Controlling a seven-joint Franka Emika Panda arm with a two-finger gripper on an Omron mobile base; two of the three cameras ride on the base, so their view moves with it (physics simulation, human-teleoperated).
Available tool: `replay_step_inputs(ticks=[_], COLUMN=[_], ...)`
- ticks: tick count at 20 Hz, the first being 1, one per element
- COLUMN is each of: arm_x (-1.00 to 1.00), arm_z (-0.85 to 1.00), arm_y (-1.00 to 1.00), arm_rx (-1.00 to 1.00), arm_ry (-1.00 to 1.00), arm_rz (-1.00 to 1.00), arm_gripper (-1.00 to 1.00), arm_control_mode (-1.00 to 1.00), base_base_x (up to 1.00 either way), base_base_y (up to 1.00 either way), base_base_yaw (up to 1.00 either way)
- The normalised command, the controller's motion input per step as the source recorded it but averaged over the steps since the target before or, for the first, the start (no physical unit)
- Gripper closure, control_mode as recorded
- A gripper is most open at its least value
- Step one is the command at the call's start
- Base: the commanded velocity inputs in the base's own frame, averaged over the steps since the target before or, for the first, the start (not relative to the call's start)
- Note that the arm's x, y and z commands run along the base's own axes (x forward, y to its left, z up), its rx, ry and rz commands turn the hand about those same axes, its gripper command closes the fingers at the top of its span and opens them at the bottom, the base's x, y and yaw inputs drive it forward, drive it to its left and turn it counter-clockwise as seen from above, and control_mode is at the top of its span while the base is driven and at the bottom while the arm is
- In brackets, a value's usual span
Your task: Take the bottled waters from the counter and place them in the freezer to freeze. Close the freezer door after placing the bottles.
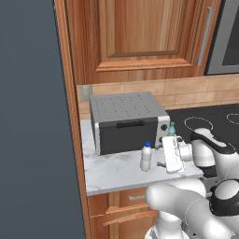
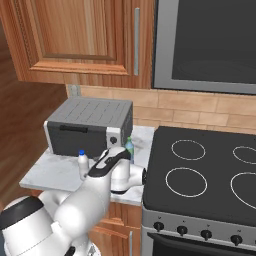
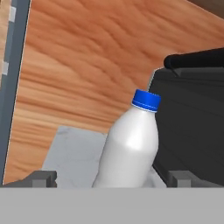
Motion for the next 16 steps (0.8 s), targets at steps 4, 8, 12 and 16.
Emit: replay_step_inputs(ticks=[4, 8, 12, 16], arm_x=[0.16, 0.14, 0.15, 0.10], arm_z=[0.00, 0.00, 0.00, 0.00], arm_y=[0.17, 0.15, 0.12, 0.06], arm_rx=[0.00, 0.00, 0.00, 0.00], arm_ry=[0.00, 0.01, 0.01, 0.01], arm_rz=[0.00, 0.00, 0.00, 0.00], arm_gripper=[-1.00, -1.00, -1.00, -1.00], arm_control_mode=[-1.00, -1.00, -1.00, -1.00], base_base_x=[0.00, 0.00, 0.00, 0.00], base_base_y=[0.00, 0.00, 0.00, 0.00], base_base_yaw=[0.00, 0.00, 0.00, 0.00])
